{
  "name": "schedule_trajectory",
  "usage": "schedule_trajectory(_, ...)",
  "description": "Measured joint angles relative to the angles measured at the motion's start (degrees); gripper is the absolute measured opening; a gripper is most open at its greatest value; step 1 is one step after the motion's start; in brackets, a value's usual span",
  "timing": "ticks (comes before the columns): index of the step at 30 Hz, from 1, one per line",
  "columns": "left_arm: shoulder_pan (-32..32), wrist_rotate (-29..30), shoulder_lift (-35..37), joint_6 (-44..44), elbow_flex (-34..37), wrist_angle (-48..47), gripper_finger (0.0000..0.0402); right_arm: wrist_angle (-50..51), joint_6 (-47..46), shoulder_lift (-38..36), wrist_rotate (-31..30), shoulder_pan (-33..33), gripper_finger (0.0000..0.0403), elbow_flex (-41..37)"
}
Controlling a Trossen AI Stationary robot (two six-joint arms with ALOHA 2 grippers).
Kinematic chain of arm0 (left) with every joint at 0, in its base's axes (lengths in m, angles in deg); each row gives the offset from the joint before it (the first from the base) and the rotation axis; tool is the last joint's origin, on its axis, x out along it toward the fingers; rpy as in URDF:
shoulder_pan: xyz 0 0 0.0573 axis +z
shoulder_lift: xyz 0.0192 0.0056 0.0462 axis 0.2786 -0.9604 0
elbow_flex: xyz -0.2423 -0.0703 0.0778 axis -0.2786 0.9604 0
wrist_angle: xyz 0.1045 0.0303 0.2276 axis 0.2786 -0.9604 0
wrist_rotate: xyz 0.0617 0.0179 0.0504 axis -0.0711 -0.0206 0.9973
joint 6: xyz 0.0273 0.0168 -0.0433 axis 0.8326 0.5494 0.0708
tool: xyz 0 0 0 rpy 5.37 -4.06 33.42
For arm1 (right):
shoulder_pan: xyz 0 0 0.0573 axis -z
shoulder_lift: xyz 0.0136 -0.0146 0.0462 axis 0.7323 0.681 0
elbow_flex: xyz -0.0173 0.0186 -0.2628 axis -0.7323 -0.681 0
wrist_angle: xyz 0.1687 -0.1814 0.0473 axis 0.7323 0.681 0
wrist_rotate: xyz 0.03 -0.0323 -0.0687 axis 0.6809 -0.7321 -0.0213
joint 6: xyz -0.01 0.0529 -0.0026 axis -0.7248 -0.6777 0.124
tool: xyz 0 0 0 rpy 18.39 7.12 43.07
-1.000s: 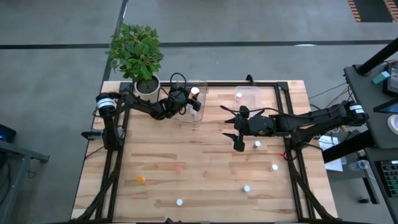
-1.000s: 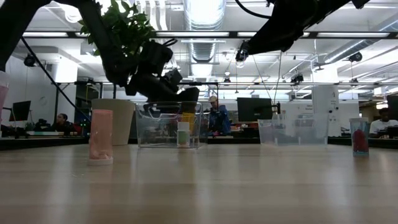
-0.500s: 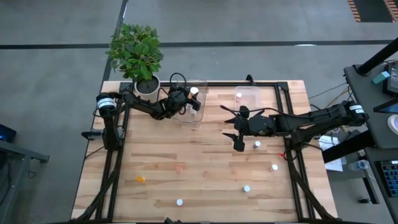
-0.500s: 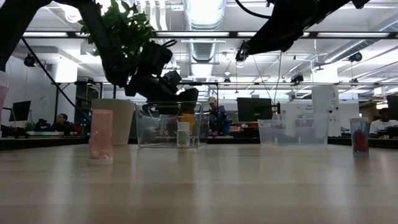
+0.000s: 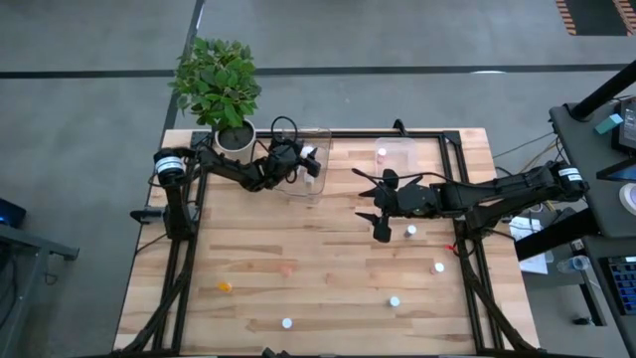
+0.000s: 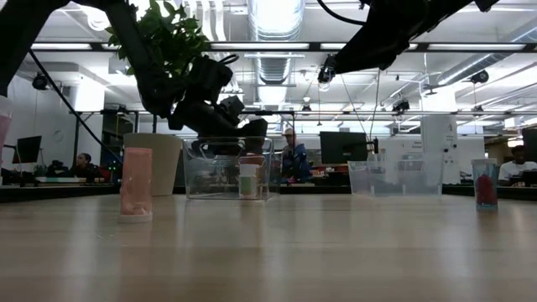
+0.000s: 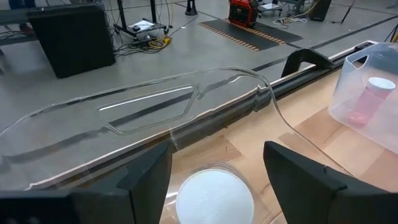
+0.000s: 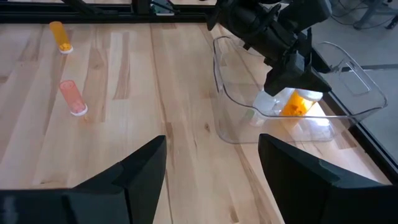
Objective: Pick and place medicine bottles into bin by pill shape (circle, oval)
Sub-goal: Put the pink tablet pill bottle into the right transparent bin
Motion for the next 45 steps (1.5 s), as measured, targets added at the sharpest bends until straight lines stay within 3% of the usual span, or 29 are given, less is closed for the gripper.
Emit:
schedule_trajectory(6,-0.04,-0.01,0.99,0.36,0.07,-0.53,0.0238,0.01,-0.15,-0.02,0.00,0.00,0.0244,0.00)
schedule_trajectory(14,-3.75,-0.15,9.07,7.88,0.10,-1.73,0.0238,0.04,-0.17,-0.10,0.00,0.00,0.0244,0.00)
schedule_trajectory(28,-22.81,-0.05,23.70,11.38,-0.17,-10.97,0.0238,2.93,-2.17,-1.49,0.17,-4.02,0.0244,-0.02)
schedule_trajectory(35,-31.48,1.57,25.25,-0.17,-2.44,-23.14,0.0238,3.07,-1.58,-1.51,0.19,-7.04,0.0244,-0.08)
schedule_trajectory(45,-39.43,-5.27,22.29,-29.35,-13.96,-62.74,0.0237,2.18,0.72,-1.51,0.02,-8.04,0.0244,-0.09)
